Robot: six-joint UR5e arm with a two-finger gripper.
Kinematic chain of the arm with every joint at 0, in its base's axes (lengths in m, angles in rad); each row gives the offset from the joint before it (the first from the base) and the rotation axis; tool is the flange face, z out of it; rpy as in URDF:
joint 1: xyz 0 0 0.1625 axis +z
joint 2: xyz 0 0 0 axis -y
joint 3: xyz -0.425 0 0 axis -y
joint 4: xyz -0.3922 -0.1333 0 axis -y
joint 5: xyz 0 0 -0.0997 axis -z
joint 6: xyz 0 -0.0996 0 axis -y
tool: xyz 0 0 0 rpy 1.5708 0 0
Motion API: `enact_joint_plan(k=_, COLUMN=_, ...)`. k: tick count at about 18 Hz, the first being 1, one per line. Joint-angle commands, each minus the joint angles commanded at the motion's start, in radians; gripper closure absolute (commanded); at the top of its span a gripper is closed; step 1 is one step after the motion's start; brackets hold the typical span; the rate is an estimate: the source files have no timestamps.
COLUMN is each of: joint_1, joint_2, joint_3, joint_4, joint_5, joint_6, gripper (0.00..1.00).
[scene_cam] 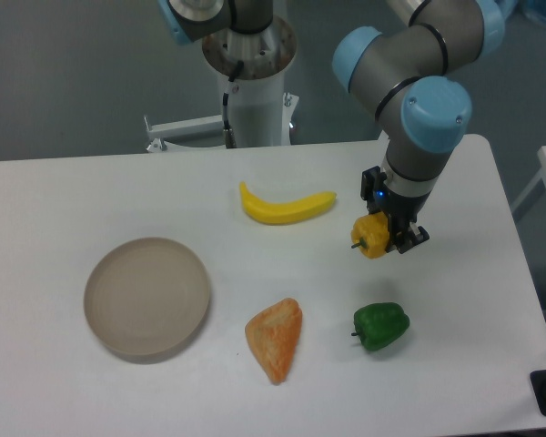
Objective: Pick up the yellow pepper from the plate
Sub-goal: 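Hold the yellow pepper raised beside the banana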
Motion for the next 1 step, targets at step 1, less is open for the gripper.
enact_joint_plan(k=1, joint_1=0.005, joint_2=0.002, joint_3=0.0, joint_4=0.0, joint_5=0.0, joint_6=0.0, gripper=0.97)
